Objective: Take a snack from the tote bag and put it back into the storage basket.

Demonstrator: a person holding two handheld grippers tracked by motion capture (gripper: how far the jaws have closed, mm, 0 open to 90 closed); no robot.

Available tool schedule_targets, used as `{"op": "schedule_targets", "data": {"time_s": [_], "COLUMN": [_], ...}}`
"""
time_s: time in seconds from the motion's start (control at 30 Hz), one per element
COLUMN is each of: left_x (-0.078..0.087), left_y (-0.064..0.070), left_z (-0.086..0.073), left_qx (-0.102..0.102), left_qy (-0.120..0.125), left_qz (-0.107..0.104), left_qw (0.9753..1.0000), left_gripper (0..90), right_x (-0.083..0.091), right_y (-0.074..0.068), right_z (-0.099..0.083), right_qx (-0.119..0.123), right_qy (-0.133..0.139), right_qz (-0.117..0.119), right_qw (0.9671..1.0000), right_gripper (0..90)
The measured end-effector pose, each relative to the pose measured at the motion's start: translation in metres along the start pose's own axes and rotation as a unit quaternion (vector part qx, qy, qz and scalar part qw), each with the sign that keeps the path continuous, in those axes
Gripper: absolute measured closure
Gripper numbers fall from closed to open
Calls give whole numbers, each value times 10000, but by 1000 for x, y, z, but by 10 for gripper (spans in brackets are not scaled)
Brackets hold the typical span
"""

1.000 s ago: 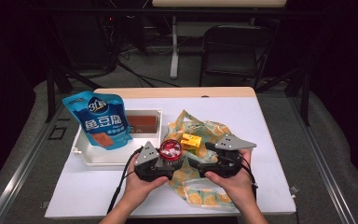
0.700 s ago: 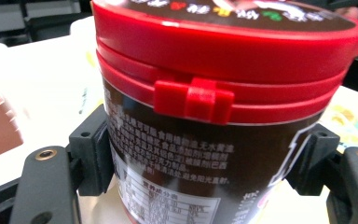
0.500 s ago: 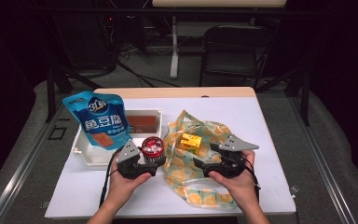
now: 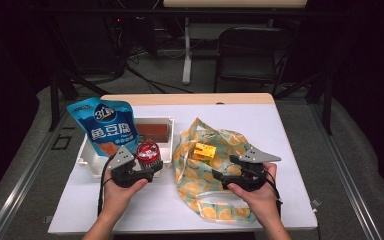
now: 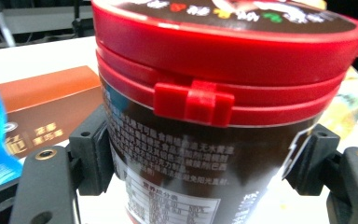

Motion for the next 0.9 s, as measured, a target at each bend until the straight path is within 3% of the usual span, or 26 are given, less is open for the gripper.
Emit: {"op": "schedule_targets", "data": {"time_s": [0.3, 0.57, 0.9], "left_x": [-9, -22, -40], "left_y": [-17, -30, -36], "left_z": [-13, -23, -32], "left_qx": [313, 486, 511], "left_qy": [-208, -579, -972], "left_qz": [228, 373, 505], "left_qw": [9990, 9964, 9927], "left_gripper": [250, 251, 250], "right_x": [-3, -4, -6], "right_y": [2, 3, 2], "right_z": [-3, -4, -5], "right_qx": [-48, -49, -53], "right_qy": [-42, -76, -106], "right_qz": [-19, -9, -13], "right_qw": [10000, 10000, 9999], "right_gripper": [175, 179, 180]}}
Point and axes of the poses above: each handheld gripper's, and its own axes: x roughly backward along the jaws, z roughly out of its top, y roughly to its right, the point moved 5 cm from there along -x, roughly forward along the jaws, and after that the axes turned 13 degrees about -y, right-handed, at the moved point
